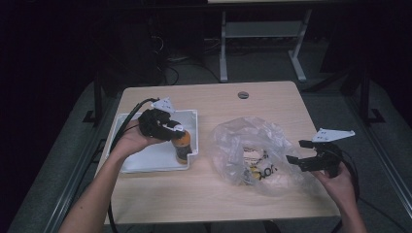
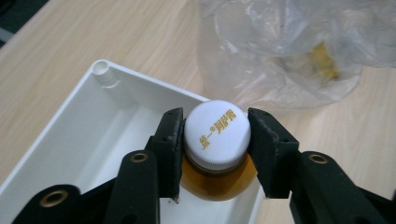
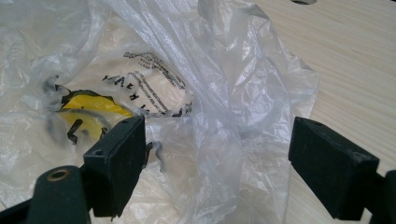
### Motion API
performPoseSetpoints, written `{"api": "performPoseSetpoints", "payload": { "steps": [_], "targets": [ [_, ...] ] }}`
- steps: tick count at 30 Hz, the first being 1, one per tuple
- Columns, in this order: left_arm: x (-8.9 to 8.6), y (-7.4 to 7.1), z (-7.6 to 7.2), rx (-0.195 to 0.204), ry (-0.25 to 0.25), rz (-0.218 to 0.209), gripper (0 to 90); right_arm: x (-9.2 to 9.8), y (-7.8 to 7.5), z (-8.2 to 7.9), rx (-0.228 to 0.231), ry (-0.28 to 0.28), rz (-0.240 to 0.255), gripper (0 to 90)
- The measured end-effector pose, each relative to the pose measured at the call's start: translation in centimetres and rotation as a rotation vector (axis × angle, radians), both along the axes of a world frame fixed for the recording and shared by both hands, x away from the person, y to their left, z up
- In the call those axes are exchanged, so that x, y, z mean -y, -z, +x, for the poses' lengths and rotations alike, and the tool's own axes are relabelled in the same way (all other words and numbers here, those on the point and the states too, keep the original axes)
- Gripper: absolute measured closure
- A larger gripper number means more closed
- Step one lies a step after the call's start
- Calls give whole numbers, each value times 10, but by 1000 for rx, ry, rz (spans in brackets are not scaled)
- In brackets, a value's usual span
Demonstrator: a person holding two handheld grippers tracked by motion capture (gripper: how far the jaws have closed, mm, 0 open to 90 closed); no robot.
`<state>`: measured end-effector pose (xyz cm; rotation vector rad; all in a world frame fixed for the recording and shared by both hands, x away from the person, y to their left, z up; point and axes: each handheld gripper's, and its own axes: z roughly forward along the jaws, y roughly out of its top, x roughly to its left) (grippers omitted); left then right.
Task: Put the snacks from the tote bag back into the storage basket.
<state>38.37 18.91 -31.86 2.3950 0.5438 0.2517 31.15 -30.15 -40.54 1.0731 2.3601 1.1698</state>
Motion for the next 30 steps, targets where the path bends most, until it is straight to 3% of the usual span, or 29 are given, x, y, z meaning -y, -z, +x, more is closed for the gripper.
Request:
{"api": "performPoseSetpoints", "payload": {
  "steps": [5, 12, 30],
  "targets": [
    [-4, -3, 0, -9, -10, -27, 457, -2, 1, 1, -3, -6, -9, 173],
    [-8, -4, -4, -2, -26, -33, 402, -2, 1, 1, -5, -2, -9, 173],
    [-26, -5, -10, 9, -53, -69, 362, -3, 2, 1, -12, -3, -14, 173]
  ]
}}
